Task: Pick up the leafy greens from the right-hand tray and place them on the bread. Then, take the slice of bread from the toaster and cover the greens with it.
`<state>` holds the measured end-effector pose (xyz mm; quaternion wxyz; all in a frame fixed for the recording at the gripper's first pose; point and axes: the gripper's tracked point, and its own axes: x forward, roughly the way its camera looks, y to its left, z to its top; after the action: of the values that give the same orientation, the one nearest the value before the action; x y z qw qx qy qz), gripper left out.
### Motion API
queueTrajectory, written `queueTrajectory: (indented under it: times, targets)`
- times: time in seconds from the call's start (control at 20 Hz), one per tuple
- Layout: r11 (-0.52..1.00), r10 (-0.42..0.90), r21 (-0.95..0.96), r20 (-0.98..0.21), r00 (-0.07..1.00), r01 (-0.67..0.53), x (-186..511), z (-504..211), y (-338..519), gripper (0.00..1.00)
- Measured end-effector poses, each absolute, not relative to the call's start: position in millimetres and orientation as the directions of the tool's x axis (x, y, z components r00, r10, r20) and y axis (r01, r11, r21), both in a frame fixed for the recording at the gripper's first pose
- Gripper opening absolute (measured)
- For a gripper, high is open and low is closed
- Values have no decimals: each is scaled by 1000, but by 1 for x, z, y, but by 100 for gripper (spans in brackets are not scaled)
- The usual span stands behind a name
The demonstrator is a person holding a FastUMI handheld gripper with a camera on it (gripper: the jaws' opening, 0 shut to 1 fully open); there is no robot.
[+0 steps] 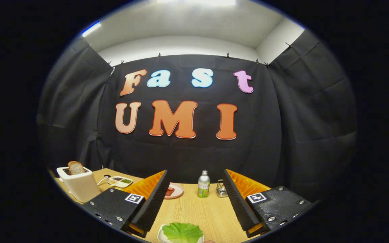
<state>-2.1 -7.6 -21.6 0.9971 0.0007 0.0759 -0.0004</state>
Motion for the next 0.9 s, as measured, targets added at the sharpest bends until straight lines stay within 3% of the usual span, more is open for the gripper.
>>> queueTrajectory:
  times: [0.5, 0.9]
  targets:
    - [992, 127, 62, -509, 851, -110, -5, -115, 18, 96]
    - [970, 213, 78, -733, 646, -231, -26, -185, 40, 96]
